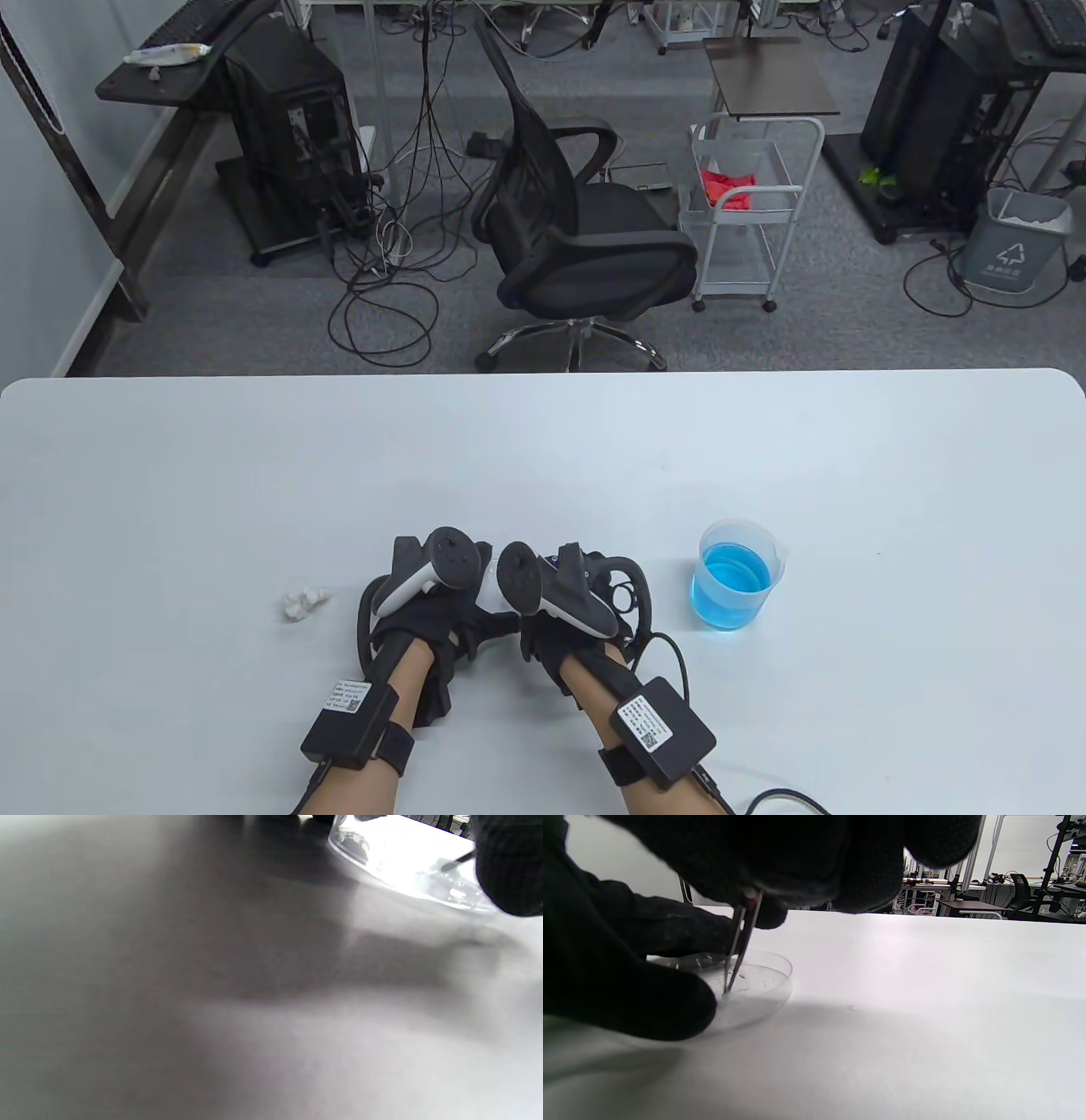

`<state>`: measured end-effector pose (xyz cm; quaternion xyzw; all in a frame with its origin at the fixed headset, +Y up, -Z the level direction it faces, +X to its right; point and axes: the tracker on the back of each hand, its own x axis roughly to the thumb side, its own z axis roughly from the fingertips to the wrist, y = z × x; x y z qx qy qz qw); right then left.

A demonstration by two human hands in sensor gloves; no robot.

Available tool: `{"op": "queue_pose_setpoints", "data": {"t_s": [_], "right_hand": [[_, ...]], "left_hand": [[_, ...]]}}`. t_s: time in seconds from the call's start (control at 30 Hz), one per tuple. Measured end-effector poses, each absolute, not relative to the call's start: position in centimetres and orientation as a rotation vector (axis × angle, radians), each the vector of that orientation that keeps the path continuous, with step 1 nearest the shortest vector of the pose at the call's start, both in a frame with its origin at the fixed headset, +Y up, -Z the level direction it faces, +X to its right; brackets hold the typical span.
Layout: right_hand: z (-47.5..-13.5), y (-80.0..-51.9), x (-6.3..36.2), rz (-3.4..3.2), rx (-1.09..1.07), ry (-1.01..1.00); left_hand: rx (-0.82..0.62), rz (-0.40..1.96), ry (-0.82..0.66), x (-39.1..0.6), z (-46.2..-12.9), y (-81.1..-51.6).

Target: Dip tweezers-held cotton tuft into dye solution and dot onto culture dish

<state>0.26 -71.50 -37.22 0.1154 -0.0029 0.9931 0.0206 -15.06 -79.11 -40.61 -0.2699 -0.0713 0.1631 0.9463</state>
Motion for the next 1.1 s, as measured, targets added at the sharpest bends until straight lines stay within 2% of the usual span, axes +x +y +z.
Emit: {"op": "queue_pose_setpoints", "data": {"t_s": [0.9,1.1], "right_hand": [[-36.97,-71.04,-0.14,3.054,0.409,-0.035],[-36.91,-71.66,-0.46,3.071,0.417,-0.021]], "left_hand": [[-0.550,0.331,-0.145,-15.07,-40.63,-79.15],[-0.550,0.331,-0.145,-15.08,-40.64,-79.16]]}}
